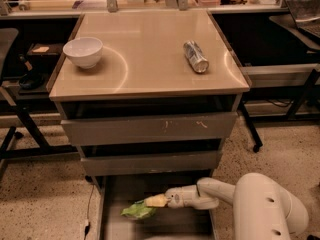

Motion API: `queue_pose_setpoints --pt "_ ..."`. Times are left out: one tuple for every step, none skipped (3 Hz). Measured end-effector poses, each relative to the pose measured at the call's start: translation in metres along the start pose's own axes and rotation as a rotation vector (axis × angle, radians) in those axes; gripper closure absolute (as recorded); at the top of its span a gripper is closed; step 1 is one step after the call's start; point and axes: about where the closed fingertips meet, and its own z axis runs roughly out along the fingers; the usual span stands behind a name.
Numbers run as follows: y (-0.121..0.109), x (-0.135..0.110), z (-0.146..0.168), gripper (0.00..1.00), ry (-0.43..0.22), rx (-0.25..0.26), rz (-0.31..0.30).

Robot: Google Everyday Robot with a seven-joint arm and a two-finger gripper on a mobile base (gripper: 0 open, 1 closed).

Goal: Place green rice chip bag into bottom drawer

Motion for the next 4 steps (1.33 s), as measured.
queue_pose_setpoints --pt "0.0 0.0 0.0 0.21 0.0 0.0 0.0" --pt "0.0001 0.0 0.0002 0.0 0.0 0.0 0.0" --pt "0.0001 0.0 0.0002 0.0 0.0 0.0 0.0" --pt "0.0095 -0.0016 -0.0012 0.0 -0.005 0.042 0.002"
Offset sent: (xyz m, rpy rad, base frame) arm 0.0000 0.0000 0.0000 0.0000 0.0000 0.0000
